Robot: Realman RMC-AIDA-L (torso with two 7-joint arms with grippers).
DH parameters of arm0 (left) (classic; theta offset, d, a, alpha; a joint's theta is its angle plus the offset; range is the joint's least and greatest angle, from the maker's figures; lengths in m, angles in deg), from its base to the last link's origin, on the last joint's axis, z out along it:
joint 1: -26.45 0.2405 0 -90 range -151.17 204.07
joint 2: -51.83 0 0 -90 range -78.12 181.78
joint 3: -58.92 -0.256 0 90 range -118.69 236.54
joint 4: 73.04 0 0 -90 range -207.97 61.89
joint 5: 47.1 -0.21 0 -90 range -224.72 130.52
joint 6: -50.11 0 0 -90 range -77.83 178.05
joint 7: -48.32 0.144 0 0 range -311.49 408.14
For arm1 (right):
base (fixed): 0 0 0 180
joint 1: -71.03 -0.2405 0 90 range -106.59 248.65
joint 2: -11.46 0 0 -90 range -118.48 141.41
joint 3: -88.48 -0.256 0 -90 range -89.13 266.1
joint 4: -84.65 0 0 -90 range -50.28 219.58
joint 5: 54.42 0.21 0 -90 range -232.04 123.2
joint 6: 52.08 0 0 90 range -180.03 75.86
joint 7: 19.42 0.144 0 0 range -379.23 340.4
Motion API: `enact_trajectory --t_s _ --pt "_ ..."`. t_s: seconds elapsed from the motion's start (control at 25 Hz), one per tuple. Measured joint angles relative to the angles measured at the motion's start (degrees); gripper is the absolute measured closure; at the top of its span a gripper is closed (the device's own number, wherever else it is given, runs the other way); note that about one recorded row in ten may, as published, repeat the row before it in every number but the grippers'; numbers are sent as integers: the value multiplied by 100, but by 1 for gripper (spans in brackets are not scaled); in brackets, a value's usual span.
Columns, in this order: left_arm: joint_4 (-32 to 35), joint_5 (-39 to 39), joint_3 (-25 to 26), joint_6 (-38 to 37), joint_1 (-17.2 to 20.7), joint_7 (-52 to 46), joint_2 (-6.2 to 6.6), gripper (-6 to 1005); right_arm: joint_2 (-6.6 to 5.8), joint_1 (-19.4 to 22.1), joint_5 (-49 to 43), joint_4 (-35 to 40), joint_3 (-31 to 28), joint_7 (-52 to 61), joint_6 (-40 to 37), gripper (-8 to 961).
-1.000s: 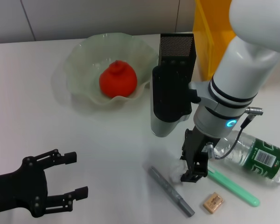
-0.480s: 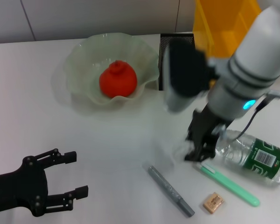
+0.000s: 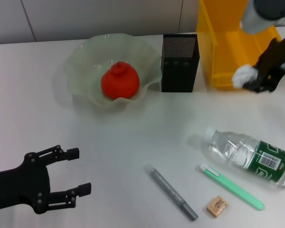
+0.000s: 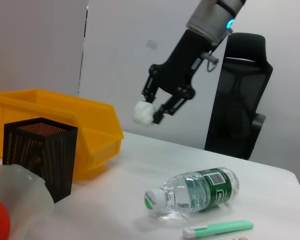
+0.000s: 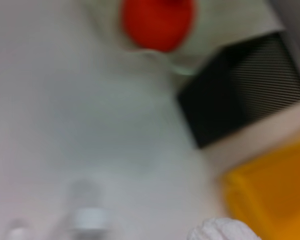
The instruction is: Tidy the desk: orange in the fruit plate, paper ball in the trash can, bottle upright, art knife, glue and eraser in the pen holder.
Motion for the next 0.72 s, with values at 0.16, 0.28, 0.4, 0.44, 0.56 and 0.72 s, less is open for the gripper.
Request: enact_trajectory --t_s 0.16,0.28,0.4,0.44,0.56,0.72 --pt "0 0 2 0 -58 -33 -17 144 -5 127 -132 -230 -414 -57 705 614" --pt "0 0 2 -1 -76 -42 -29 144 -10 190 -96 -614 -676 -125 1384 615" --pt "1 0 9 -3 -96 -48 -45 144 0 278 64 -1283 -846 -397 2517 616" --pt "1 3 25 -4 -118 -49 -61 144 0 278 64 -1283 -846 -397 2517 616" --pt "1 7 29 -3 -123 -50 -69 144 1 343 375 -1816 -861 -691 3427 617" --pt "-64 24 30 33 -146 -64 -75 145 -19 320 733 -2423 -880 -937 4275 593"
